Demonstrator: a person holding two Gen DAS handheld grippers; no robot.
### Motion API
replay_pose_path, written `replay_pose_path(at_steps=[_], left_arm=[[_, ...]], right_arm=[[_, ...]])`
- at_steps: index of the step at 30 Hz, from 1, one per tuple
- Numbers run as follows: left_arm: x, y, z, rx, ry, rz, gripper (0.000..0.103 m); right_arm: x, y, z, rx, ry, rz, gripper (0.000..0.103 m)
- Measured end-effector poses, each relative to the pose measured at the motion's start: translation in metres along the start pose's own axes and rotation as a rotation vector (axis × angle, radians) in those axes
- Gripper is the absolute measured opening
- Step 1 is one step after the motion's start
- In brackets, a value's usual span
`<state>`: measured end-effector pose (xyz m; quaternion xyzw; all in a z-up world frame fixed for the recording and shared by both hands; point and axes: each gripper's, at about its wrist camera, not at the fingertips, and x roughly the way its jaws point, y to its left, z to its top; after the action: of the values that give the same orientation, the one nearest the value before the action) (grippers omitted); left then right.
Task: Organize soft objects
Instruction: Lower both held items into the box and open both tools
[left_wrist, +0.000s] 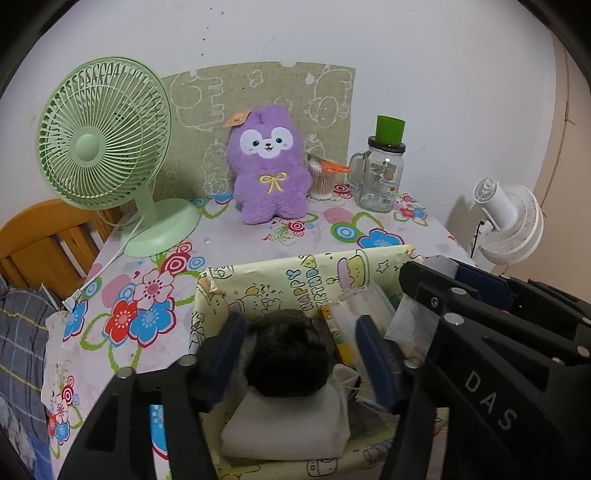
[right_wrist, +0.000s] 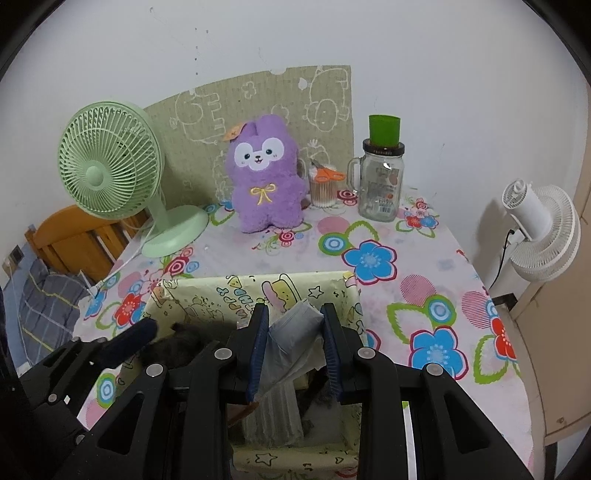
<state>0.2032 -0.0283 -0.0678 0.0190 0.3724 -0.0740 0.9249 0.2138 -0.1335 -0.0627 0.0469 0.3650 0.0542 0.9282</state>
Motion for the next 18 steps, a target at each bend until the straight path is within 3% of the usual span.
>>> replay_pose_path(at_steps=[2,5,18], left_arm=[[0.001,0.002,-0.001,0.001,0.006,0.004,0.081],[0.003,0.003,-0.003,0.018,0.025,-0.005,0.088],[0.004,0.012,-0.009,0.041,0.043,0.002,0.095]], right_arm=[[0.003,0.001,0.000,-0.003,0.003,0.001,0.031],[0.008,0.005,0.001,-0.011,0.006,0.011,0.031],[0.030,0.026,0.002,-0.056,0.025,0.041,0.031]])
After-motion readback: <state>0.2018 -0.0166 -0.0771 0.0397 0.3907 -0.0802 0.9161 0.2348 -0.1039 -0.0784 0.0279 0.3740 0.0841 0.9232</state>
